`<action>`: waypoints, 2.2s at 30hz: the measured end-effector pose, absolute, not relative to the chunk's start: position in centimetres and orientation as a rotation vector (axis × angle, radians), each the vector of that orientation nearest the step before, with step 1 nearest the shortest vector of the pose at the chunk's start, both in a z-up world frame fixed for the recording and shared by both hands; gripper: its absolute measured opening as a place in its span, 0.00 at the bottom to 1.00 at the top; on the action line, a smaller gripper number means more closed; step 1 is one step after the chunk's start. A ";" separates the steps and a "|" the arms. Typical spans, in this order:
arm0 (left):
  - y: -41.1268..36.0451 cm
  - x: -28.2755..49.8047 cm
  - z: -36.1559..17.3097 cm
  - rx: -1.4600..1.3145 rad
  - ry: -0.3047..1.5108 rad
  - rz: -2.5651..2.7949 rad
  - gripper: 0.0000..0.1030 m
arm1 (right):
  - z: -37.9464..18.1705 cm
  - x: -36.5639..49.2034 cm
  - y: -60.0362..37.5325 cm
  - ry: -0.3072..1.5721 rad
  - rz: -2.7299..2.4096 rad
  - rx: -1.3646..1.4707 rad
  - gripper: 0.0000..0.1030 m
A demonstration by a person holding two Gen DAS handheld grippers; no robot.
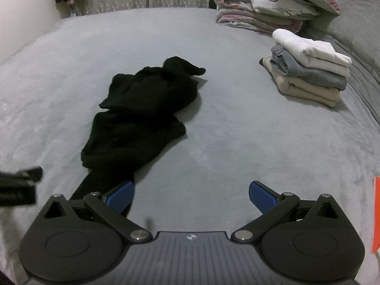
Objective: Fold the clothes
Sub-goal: 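Move the right tool to the black garment and close it on the fabric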
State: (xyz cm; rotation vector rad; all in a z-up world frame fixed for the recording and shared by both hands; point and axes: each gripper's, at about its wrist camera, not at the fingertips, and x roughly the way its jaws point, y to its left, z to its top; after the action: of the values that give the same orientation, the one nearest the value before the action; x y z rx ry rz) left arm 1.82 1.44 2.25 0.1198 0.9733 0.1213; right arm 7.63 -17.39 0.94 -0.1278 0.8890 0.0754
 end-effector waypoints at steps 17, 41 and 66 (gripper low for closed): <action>2.5 8.1 -1.6 -0.075 1.053 0.093 1.00 | 0.6 15.0 -17.4 0.911 0.109 -0.081 1.00; 2.8 7.5 -3.7 0.004 0.907 -0.005 1.00 | -4.2 17.5 -17.0 0.869 0.182 -0.108 0.99; 3.6 9.2 -2.2 -0.388 0.841 -0.134 0.59 | -0.6 15.6 -16.3 0.651 0.414 0.167 0.53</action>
State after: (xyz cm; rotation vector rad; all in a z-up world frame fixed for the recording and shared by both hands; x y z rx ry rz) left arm 9.19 3.61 -2.20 -0.3879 0.8415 -0.1339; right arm 15.64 -16.35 -0.56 0.1671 0.6512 0.4139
